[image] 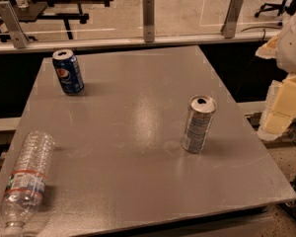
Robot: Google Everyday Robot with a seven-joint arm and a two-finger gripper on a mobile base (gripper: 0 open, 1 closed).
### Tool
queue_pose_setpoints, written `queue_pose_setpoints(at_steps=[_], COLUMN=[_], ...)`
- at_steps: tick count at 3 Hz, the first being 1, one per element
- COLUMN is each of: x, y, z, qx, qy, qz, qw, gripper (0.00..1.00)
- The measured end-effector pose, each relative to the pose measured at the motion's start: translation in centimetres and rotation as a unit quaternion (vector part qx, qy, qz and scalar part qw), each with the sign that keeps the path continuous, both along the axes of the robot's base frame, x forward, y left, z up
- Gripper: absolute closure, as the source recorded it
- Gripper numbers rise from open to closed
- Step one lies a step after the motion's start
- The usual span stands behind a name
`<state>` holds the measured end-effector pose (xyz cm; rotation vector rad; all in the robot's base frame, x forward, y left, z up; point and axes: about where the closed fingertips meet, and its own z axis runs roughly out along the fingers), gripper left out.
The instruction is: Move redbull can near water bottle
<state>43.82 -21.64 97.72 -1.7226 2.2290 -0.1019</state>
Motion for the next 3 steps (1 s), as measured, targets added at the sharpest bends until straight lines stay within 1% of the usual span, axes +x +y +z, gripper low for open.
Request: queue_pose_setpoints(at_steps=[1,2,3], x=[0.0,0.5,0.9], y=[0.0,1.8,4.2], z=[0.0,-0.8,-2.2], qx=[0.0,0.031,0.073], qy=[0.0,0.008,0.024], qz=[0.0,0.015,0.039], qw=[1.0,0.9994,0.9963], gripper=[0.0,0.0,0.0])
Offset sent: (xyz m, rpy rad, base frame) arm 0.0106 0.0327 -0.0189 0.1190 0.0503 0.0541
